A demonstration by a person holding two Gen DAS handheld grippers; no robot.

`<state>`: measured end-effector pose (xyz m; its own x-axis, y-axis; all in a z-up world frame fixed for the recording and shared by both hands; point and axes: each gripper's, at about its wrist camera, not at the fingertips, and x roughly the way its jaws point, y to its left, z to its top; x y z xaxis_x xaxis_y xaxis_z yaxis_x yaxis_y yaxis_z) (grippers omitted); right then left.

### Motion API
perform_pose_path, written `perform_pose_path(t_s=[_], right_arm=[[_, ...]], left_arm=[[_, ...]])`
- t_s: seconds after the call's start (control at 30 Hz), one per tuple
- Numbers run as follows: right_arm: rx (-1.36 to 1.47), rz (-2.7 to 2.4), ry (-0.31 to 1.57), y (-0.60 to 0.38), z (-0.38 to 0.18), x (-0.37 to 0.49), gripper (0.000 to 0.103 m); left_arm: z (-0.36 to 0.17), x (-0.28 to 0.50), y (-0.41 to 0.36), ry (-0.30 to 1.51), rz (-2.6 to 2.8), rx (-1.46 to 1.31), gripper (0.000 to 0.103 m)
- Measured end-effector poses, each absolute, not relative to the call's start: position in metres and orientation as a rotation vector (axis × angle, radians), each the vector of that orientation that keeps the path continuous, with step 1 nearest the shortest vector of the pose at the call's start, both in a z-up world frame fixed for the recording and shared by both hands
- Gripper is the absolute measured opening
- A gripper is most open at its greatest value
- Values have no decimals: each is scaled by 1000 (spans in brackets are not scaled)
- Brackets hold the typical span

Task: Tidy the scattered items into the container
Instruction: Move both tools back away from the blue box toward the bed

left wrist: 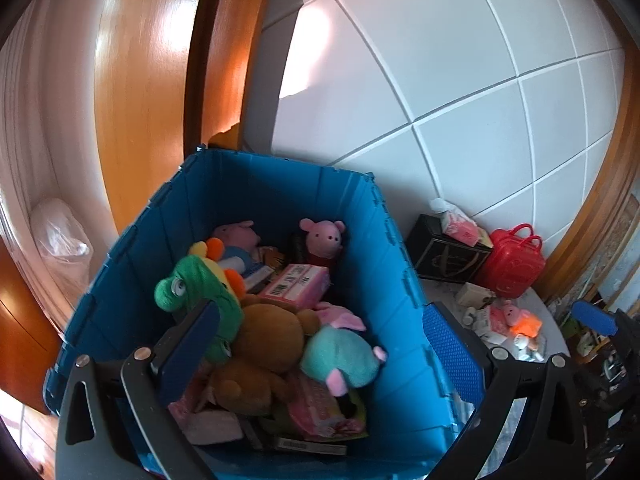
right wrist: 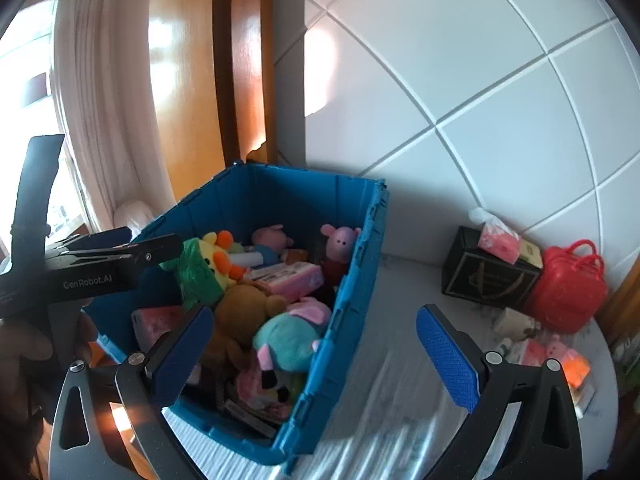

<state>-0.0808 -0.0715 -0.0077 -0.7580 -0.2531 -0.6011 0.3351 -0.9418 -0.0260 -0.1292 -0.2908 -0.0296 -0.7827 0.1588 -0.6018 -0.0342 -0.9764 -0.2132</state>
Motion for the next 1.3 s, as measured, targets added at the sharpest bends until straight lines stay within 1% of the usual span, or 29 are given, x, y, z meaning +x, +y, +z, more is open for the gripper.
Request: perform_pose_path(t_s=[0.2,0.33,0.63,0.9,1.1,1.3], right_arm=[[896,-2752,190,-10,-8,-30,103],[932,-2784,117,37,-14,2,103],[948,-2855,46,133,-8,51,103],[968,-2874,8,191,-11,74,103],[956,-2883,12,216,-9,83,103],[944,-2893,18,232,-7,86,103]], left_arm=[[-19,-86,-225,-222,2844,-984,103],[-15,-62,-173,-173,2846,-1018,103],[-7,-18,-80,-59,2924,-1084,103],[-2,4,-32,-19,2968,-1110,103],[-7,8,-11,-58,2941,-1160,103],[-8,15,12,-22,2930,-1113,103]])
